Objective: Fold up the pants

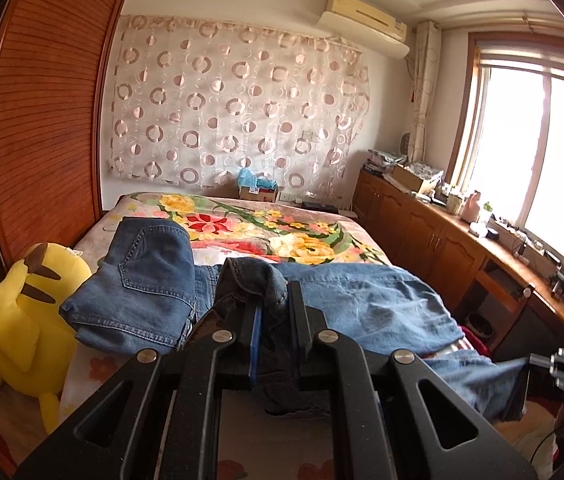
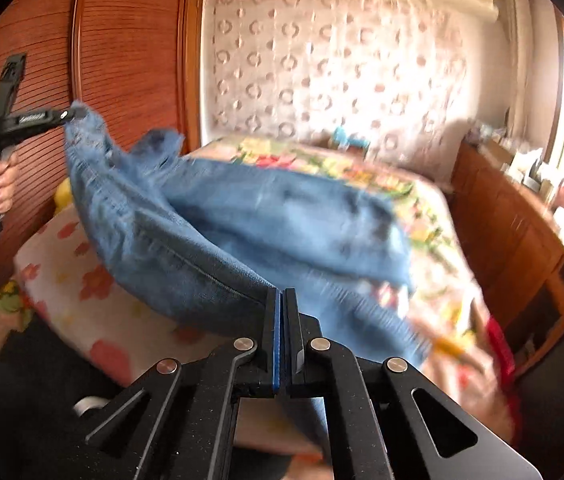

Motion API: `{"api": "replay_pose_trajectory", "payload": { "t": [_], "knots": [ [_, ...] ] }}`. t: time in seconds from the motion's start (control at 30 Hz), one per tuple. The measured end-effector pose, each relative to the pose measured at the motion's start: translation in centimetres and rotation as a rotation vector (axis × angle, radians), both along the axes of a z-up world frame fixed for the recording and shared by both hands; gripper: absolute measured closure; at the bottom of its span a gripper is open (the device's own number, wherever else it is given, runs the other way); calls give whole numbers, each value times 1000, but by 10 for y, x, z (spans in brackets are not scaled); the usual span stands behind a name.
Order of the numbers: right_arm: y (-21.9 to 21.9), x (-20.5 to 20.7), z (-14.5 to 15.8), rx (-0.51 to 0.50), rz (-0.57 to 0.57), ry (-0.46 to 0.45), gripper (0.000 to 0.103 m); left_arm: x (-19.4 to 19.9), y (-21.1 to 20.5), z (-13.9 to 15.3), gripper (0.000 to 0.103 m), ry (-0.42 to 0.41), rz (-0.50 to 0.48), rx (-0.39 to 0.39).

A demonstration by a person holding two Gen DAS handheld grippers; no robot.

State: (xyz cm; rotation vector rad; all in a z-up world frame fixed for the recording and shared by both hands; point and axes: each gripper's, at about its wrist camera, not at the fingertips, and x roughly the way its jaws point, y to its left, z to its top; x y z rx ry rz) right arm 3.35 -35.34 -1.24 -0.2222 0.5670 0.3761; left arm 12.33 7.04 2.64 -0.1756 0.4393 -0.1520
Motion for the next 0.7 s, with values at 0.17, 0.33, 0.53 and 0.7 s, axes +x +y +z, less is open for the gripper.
{"api": "replay_pose_trajectory", "payload": {
  "t": [0.17,0.33,0.53,0.7],
  "knots": [
    [8,31,24,-54,-39,-80,102,6,2,7,91,-11,2,-10],
    [23,64,28,-92,-49,-121,102,20,1,9,91,-19,17,4],
    [56,103,-14,-129,-34,-90,103,50,7,-16,91,30,34,14],
    [59,122,-44,-102,-36,-45,103,66,10,-30,91,61,39,9]
  ]
}}
